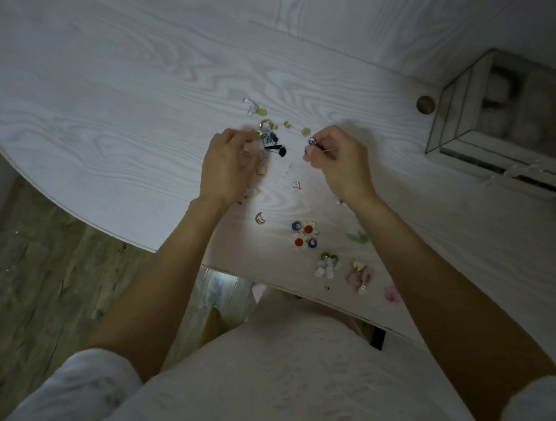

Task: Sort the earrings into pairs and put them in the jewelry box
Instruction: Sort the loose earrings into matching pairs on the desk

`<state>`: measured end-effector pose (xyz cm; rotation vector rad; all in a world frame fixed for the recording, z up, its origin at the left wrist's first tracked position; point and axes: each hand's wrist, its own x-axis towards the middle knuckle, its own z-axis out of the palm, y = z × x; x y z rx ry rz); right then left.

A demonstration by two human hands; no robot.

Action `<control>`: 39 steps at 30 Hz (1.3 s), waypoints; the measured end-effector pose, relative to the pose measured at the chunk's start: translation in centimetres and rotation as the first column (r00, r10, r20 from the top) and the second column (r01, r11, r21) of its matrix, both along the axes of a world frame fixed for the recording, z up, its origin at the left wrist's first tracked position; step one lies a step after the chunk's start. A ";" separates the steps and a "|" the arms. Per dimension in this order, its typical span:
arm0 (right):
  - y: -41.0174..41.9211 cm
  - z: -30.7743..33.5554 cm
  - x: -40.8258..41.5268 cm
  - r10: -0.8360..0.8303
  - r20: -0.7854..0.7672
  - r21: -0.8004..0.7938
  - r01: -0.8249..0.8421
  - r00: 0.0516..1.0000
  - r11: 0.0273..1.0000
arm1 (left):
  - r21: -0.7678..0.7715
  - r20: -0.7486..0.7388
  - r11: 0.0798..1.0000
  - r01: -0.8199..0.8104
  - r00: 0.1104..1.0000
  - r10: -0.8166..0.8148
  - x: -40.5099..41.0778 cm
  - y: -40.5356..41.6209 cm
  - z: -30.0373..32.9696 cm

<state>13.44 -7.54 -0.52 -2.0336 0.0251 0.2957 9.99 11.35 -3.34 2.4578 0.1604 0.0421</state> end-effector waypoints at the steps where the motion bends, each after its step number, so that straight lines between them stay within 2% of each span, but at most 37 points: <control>1: -0.2 -0.1 0.2 -0.003 0.011 -0.027 0.003 1.000 1.000 | -0.001 0.007 1.000 -0.008 1.000 0.008 1.2 -0.3 -0.1; 4: -0.6 -0.4 0.4 0.031 0.020 -0.141 -0.028 0.999 0.990 | 0.039 -0.066 0.999 -0.031 0.997 0.033 3.7 -0.9 -0.3; 6: -0.8 -0.8 0.3 0.045 0.028 -0.188 -0.039 0.999 0.981 | 0.086 -0.131 0.996 0.008 0.991 0.003 4.7 -1.1 -0.5; 11: -1.1 -1.7 -0.3 0.158 0.099 -0.364 -0.112 0.982 0.924 | 0.086 -0.087 0.986 0.146 0.987 -0.138 4.8 -1.4 -0.7; 15: -1.2 -2.3 -0.3 0.182 0.097 -0.433 -0.123 0.979 0.893 | 0.071 -0.178 0.977 0.200 0.967 -0.185 5.6 -0.8 -0.4; 19: -0.9 -2.4 -0.2 0.226 0.083 -0.513 -0.153 0.971 0.845 | 0.135 -0.226 0.950 0.282 0.942 -0.247 6.5 -0.3 0.3; 23: -0.7 -2.5 -0.2 0.285 0.061 -0.548 -0.207 0.957 0.810 | 0.138 -0.251 0.957 0.255 0.944 -0.215 6.4 0.1 1.1; 27: -0.4 -2.5 -0.1 0.302 0.024 -0.576 -0.234 0.953 0.784 | 0.103 -0.148 0.977 0.185 0.974 -0.169 5.2 1.1 1.6; 31: -0.3 -2.4 -0.3 0.282 0.033 -0.542 -0.220 0.959 0.811 | -0.066 0.007 0.993 0.096 0.995 -0.095 3.6 0.5 2.7; 34: -1.1 -1.8 -0.6 0.232 0.074 -0.465 -0.172 0.970 0.868 | -0.199 0.082 0.971 0.130 0.990 -0.115 2.7 -1.0 3.8; 39: -4.5 -0.5 -1.4 0.012 0.096 -0.237 0.011 0.995 0.971 | -0.478 0.009 0.864 0.157 0.985 -0.174 2.0 -5.6 4.6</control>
